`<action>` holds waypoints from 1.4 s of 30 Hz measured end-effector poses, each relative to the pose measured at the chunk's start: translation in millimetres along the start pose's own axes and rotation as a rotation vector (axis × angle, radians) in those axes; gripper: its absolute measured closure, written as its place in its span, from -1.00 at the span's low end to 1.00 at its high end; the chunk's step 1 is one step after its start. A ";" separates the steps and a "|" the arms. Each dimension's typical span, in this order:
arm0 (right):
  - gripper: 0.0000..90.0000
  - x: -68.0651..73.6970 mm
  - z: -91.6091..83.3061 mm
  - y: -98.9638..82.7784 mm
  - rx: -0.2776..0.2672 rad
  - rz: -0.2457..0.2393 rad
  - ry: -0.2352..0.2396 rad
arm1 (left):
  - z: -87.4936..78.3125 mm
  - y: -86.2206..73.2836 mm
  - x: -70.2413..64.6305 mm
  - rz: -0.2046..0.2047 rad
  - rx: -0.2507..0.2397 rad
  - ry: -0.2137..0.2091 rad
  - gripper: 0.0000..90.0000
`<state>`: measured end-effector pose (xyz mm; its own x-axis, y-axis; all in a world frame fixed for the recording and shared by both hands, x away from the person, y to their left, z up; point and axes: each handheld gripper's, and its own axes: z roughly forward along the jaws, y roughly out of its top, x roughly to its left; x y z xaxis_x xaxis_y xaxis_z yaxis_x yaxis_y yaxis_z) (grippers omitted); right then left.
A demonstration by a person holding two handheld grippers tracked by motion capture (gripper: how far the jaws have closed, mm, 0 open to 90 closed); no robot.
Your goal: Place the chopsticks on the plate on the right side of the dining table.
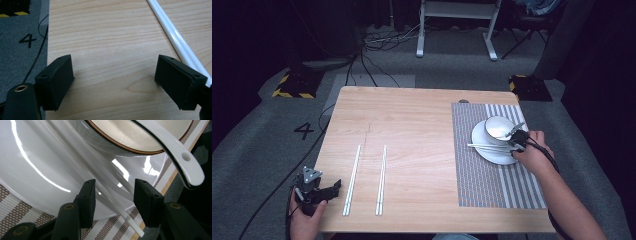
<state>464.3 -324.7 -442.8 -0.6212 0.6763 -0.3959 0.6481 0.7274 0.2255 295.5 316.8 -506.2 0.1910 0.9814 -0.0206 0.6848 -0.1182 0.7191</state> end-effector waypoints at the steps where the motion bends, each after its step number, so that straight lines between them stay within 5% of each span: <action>1: 0.16 1.0 -0.2 0.0 -0.004 -0.002 -0.005 | 0.0 0.0 0.0 0.000 0.000 0.000 -0.66; 7: 0.12 5.7 2.3 0.9 0.016 -0.025 -0.018 | 0.0 0.0 0.0 0.000 0.000 0.000 -0.66; 14: 0.09 -2.9 7.1 -1.5 0.038 0.022 -0.045 | 0.0 0.0 0.0 0.000 0.000 0.000 -0.66; 42: 0.03 -9.5 15.5 -5.2 0.027 0.071 -0.060 | 0.0 0.0 0.0 0.000 0.000 0.000 -0.66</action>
<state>473.7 -336.7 -453.9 -0.5466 0.7172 -0.4324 0.7016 0.6740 0.2310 295.5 316.7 -506.2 0.1910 0.9814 -0.0207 0.6850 -0.1181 0.7189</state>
